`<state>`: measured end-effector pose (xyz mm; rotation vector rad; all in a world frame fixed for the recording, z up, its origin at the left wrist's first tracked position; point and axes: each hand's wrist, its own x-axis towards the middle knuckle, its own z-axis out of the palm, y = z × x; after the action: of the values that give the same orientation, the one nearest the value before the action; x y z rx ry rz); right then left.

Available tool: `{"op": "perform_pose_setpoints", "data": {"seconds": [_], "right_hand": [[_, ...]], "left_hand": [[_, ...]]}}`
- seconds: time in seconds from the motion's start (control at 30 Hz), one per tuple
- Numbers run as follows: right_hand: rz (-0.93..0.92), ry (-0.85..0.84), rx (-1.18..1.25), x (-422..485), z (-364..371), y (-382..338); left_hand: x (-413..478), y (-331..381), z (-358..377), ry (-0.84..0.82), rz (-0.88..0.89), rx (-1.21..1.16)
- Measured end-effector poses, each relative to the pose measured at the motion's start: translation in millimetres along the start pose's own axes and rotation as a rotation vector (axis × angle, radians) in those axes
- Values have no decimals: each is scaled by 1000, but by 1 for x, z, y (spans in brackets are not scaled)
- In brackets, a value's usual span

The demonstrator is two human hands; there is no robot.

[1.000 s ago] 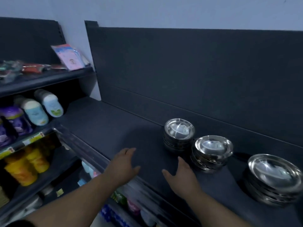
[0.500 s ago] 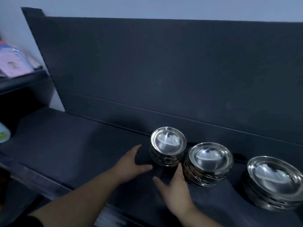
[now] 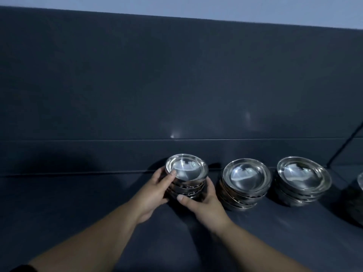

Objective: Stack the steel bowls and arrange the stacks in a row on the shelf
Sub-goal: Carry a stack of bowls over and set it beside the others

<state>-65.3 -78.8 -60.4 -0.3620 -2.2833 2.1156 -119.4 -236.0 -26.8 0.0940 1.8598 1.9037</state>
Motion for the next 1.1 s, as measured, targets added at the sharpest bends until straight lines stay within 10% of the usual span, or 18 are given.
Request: {"op": "perform_pose_setpoints", "data": {"seconds": [0.53,1.1], "right_hand": [[-54,209,260,-105,-20,-26],[2,598,240,-364,-301,39]], "left_hand": [[-71,8,45,-80,242,91],[-213,-54,392,-473,210,47]]}}
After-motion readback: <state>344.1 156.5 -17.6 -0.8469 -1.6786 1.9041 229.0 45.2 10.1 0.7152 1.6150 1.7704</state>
